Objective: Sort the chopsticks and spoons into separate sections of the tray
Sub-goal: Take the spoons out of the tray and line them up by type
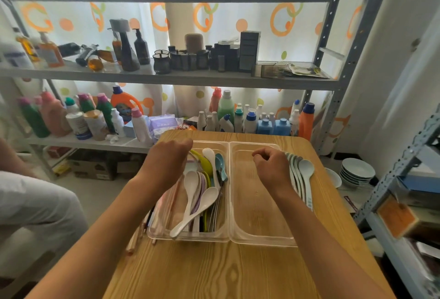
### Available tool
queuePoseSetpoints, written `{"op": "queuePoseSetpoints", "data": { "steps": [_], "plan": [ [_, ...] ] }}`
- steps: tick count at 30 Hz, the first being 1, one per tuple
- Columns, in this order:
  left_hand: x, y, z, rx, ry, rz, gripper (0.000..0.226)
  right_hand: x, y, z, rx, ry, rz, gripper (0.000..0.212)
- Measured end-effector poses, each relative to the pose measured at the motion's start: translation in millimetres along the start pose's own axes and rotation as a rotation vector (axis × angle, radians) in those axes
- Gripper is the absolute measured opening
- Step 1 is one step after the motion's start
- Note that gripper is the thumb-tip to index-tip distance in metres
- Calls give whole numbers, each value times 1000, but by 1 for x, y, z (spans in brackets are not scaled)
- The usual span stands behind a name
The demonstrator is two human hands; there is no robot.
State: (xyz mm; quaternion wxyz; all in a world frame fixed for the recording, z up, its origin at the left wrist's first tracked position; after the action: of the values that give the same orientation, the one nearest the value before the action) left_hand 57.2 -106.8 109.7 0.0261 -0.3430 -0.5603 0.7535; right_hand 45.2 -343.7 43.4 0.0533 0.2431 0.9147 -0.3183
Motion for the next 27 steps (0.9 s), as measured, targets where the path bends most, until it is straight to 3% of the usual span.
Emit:
{"op": "queuePoseSetpoints", "data": {
  "steps": [4, 10, 16, 23, 27],
  "plan": [
    [-7, -27, 7, 164, 37, 95, 11, 4, 4, -9, -24, -14, -41, 16],
    [2, -69, 33, 247, 153, 233, 14, 12, 16, -26, -82, -25, -235, 17],
    [22, -58, 83, 235, 436, 122, 11, 15, 11, -35, -362, 115, -282, 23],
    [48, -14, 132, 180, 657, 7, 34, 14, -10, -15, -347, 209, -236, 26],
    [45, 3, 145, 219, 633, -45, 47, 9, -24, 8, -342, 249, -192, 20]
  ]
}}
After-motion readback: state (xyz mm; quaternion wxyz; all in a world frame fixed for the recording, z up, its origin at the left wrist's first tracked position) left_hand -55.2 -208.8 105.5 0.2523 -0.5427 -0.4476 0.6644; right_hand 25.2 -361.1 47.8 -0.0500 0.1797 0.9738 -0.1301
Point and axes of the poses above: each hand's wrist, its own x-axis away from the middle knuckle, its own y-axis out of the palm, z = x × y, the point moved 8 cm from there along -x, towards the middle knuckle, and after that the axes turned 10 degrees about x, right-handed, at the moved point
